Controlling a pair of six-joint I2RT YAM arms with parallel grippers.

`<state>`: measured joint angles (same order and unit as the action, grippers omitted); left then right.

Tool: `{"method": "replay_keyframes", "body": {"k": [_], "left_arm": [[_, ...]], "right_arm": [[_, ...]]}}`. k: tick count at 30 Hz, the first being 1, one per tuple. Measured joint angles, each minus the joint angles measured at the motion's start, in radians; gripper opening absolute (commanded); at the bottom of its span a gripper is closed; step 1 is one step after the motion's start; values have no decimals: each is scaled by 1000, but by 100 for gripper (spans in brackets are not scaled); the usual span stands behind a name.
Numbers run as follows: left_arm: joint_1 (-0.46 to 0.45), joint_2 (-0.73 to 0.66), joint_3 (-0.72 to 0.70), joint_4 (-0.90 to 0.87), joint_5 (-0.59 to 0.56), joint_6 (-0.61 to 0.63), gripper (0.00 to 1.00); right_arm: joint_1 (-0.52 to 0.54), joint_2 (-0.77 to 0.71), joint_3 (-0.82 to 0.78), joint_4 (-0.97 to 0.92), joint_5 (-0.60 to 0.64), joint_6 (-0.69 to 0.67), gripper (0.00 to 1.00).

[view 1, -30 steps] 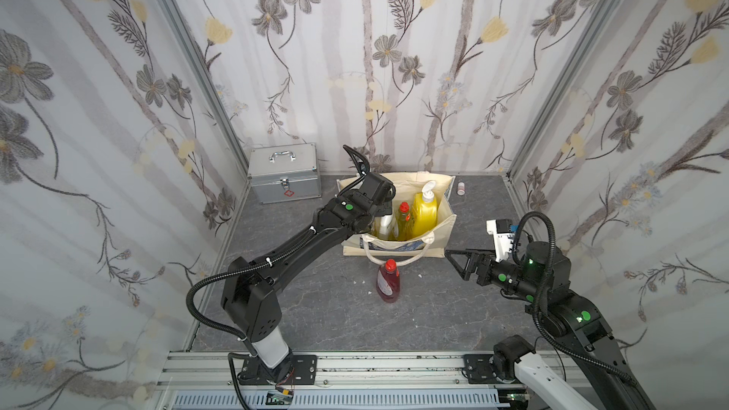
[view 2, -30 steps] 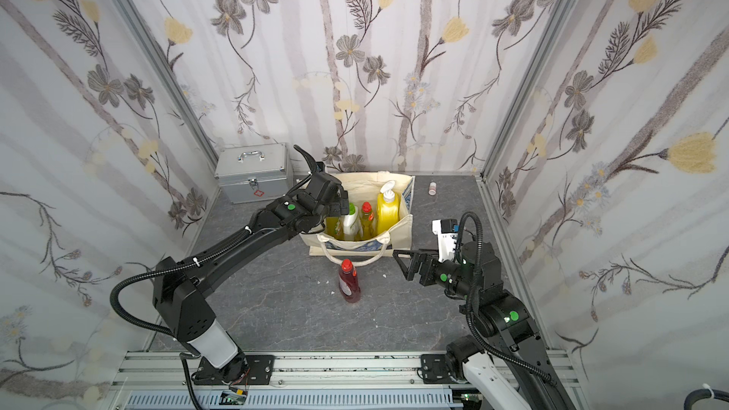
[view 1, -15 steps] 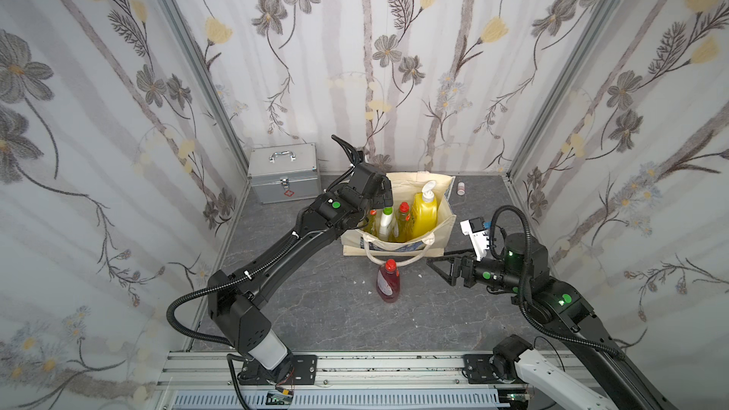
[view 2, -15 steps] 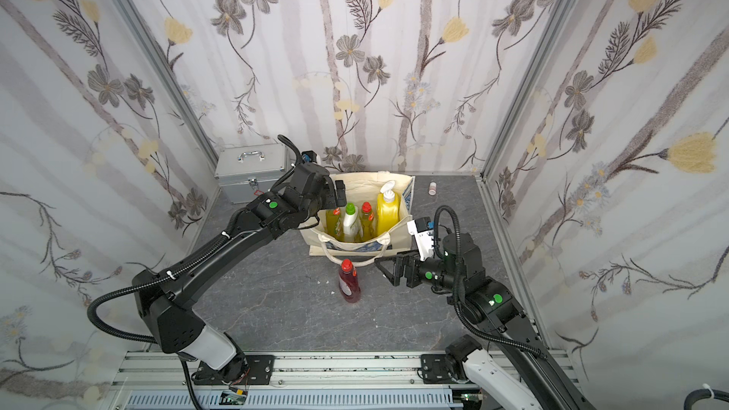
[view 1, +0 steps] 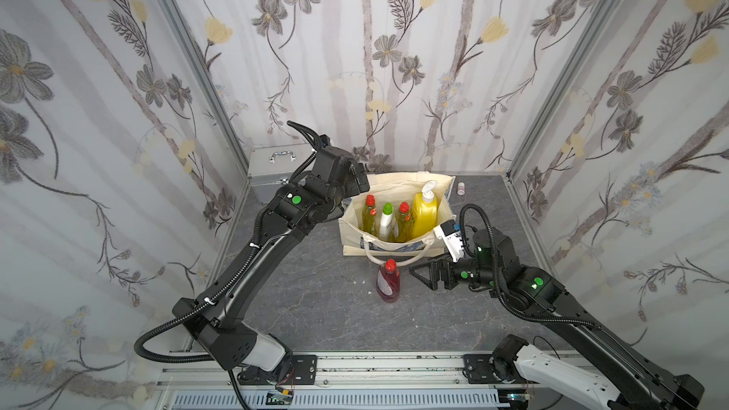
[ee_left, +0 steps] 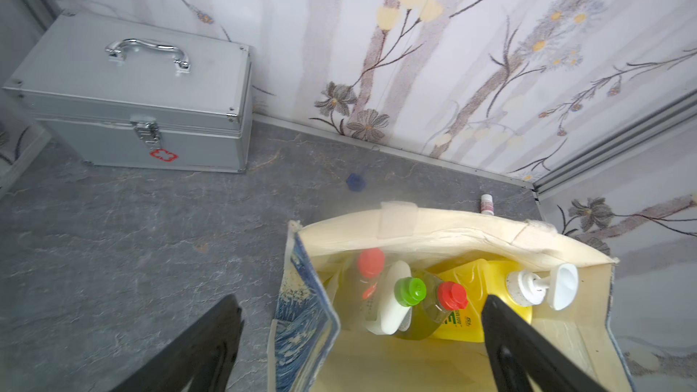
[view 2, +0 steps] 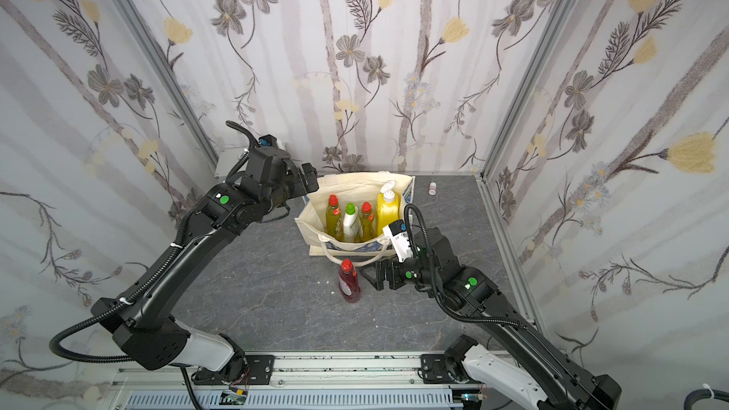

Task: Pack dish soap into the shopping bag
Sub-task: Place the bottle of dish soap in the shopping bag, then pick up the bottle of dish soap at the center of the board.

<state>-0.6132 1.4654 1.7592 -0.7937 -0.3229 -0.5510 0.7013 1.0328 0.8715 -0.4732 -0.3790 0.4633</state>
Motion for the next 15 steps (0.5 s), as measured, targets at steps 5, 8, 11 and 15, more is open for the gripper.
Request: {"method": "replay_keyframes", "body": {"k": [5,8,11,15], "left_arm": [[46,-50,-69,-73,51,-31,100],[73,-86,-124,-93,93,-52,100],[104,-117,-165,-100,124,-72,100],[135,-162,-207,-100,153,-81,100]], "right_arm": [[19,47,13,0,14,-16,97],[40,86,31,0,17,-38,97],[60,127,50,-2,26,-57,99],[119,183,75,-2,52,-90,100]]}}
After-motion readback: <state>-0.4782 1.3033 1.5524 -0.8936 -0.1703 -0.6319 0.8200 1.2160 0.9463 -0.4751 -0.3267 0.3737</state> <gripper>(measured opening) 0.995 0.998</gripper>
